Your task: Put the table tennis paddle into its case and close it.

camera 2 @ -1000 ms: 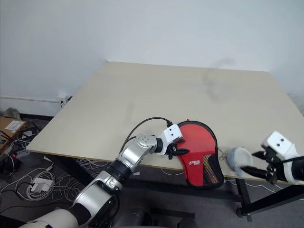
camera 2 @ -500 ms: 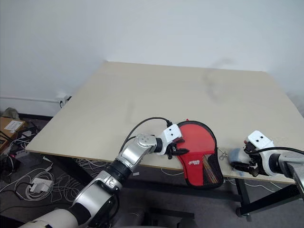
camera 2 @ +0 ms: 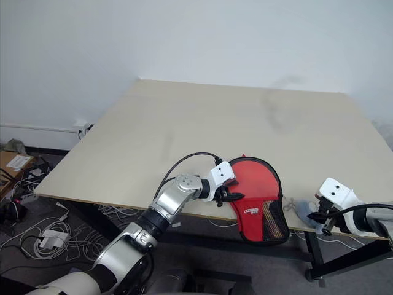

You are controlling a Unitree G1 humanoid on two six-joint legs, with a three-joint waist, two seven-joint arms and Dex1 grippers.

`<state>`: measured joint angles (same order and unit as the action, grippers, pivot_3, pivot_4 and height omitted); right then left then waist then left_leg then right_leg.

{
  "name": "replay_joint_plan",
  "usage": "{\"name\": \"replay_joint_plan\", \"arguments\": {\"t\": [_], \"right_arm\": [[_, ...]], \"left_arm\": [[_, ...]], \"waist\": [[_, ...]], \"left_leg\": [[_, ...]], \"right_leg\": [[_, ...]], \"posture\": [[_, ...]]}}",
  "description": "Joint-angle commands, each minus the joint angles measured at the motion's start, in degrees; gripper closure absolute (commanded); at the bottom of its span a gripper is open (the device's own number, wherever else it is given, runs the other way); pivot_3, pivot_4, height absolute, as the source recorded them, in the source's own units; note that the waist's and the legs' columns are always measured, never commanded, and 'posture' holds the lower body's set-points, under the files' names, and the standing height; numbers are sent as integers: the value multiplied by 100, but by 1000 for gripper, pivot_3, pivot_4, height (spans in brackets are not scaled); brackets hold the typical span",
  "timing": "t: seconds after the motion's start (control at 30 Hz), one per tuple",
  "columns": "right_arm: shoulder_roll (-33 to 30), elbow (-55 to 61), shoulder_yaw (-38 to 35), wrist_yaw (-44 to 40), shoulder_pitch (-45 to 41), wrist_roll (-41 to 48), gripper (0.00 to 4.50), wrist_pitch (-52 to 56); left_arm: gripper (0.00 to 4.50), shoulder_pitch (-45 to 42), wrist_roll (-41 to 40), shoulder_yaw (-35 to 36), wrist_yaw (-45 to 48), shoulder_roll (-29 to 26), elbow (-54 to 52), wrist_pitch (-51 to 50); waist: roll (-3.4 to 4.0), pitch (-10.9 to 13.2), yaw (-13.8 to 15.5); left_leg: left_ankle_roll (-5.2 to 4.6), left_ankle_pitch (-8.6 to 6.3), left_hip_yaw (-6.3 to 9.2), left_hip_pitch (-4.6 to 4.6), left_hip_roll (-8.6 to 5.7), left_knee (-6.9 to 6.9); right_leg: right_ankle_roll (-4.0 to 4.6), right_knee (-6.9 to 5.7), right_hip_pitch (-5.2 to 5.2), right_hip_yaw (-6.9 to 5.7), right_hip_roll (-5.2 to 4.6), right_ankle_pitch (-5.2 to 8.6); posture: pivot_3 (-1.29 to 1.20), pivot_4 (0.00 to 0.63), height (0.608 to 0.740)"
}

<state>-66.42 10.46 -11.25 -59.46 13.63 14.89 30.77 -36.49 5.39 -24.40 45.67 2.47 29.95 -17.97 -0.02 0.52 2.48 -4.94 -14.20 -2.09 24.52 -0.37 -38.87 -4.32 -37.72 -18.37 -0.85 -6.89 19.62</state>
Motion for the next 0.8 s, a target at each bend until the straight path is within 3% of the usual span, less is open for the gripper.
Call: {"name": "replay_joint_plan", "arguments": {"t": [0.03, 0.43, 0.8], "right_arm": [[-198, 103, -393, -373, 196, 58, 4265, -44], [-101, 642, 8, -809, 1002, -153, 4276, -656], [-317, 544, -693, -1228, 1983, -394, 4302, -1134]], "left_arm": [[2045, 106, 91, -131, -10, -67, 102, -153], [2045, 179, 46, -154, 32, -24, 0, -315], [2045, 226, 14, -190, 46, -25, -55, -383]], "waist": [[-4, 2, 9], [-14, 7, 12], [-16, 5, 89]], "left_leg": [[-1, 0, 1, 0, 0, -1], [-2, -2, 8, 0, -1, -4], [-8, -6, 10, 2, -8, -9]], "right_leg": [[0, 0, 1, 0, 0, 0], [0, 2, 4, -1, 1, 0], [0, 4, 7, 4, 0, 0]], "posture": [[0, 0, 715], [0, 0, 715], [0, 0, 715]]}}
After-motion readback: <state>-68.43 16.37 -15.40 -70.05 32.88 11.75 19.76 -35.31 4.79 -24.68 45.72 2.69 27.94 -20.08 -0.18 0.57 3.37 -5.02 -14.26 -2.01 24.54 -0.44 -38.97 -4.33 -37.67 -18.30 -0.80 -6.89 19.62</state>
